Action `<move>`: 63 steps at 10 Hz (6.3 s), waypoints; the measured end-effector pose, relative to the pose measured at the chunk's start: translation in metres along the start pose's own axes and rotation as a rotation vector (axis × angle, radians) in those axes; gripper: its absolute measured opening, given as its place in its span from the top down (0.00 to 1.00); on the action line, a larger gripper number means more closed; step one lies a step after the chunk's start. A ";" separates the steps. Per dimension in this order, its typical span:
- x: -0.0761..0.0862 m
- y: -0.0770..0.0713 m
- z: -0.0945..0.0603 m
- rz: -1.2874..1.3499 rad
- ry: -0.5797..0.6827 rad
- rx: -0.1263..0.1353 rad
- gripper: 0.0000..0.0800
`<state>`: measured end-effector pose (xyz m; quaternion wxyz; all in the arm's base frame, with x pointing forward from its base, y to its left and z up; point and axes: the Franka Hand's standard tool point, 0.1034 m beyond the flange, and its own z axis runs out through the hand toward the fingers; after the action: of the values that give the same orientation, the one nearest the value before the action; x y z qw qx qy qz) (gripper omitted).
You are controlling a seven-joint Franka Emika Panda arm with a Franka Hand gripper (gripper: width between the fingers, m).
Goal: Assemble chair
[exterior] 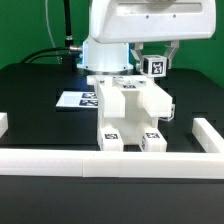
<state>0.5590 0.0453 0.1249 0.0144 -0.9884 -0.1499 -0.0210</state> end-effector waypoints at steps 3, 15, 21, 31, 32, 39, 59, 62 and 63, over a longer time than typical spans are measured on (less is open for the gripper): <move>-0.004 0.001 0.005 0.002 -0.009 0.001 0.66; -0.001 0.002 0.009 0.000 0.002 -0.007 0.66; -0.001 0.002 0.009 0.123 0.002 -0.006 0.66; 0.000 -0.001 0.009 0.795 0.003 0.005 0.66; 0.000 -0.002 0.010 0.866 0.003 0.009 0.66; 0.001 -0.007 0.010 1.206 -0.006 0.040 0.66; 0.003 -0.011 0.010 0.004 0.019 0.026 0.52; 0.003 -0.011 0.010 0.010 0.018 0.026 0.66; 0.003 -0.011 0.010 0.036 0.018 0.027 0.66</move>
Offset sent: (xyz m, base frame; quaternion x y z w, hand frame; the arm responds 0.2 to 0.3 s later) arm -0.0016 -0.0014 -0.0020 -0.0008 0.0027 -0.0018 1.0000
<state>0.5590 0.0567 0.1150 0.0293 -0.9904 -0.1323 -0.0276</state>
